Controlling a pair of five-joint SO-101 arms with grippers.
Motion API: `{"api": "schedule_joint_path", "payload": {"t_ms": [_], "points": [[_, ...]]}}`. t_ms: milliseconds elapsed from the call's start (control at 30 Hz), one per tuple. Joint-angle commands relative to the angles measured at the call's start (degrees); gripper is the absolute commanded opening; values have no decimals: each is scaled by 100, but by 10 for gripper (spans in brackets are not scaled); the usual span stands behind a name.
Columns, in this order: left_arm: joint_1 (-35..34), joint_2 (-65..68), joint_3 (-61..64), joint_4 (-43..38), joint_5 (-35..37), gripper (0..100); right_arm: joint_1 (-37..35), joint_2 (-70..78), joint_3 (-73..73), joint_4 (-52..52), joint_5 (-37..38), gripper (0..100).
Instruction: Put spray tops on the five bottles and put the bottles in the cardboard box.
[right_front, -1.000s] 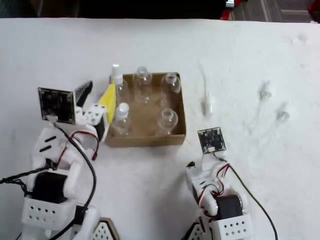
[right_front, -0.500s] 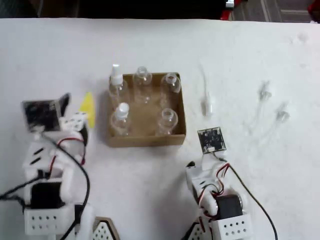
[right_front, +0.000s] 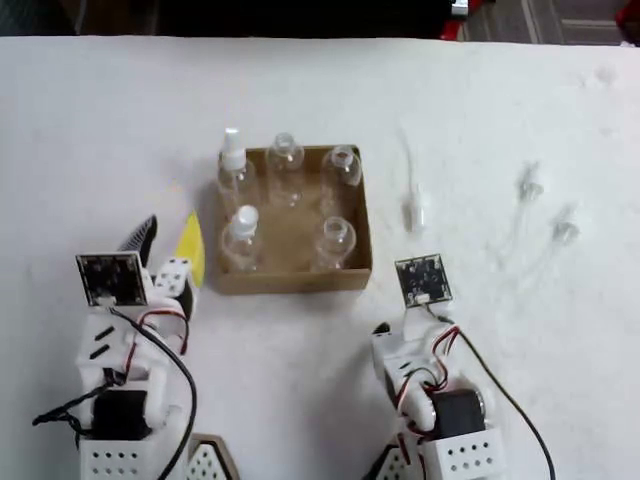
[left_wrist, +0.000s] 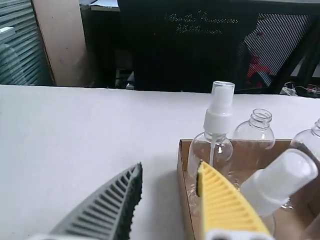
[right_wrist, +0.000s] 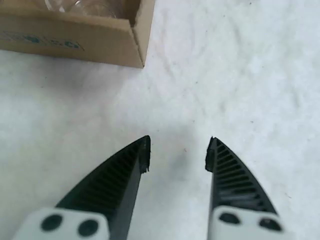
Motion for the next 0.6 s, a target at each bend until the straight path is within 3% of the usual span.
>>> {"api": "schedule_joint_path", "payload": {"t_ms": [0,567], "points": [[13,-48,-26,-141,-466,169,40,-31,53,4,70,165],[-40,-48,88,-193,-510,169,40,-31,53,13,70,163]]}}
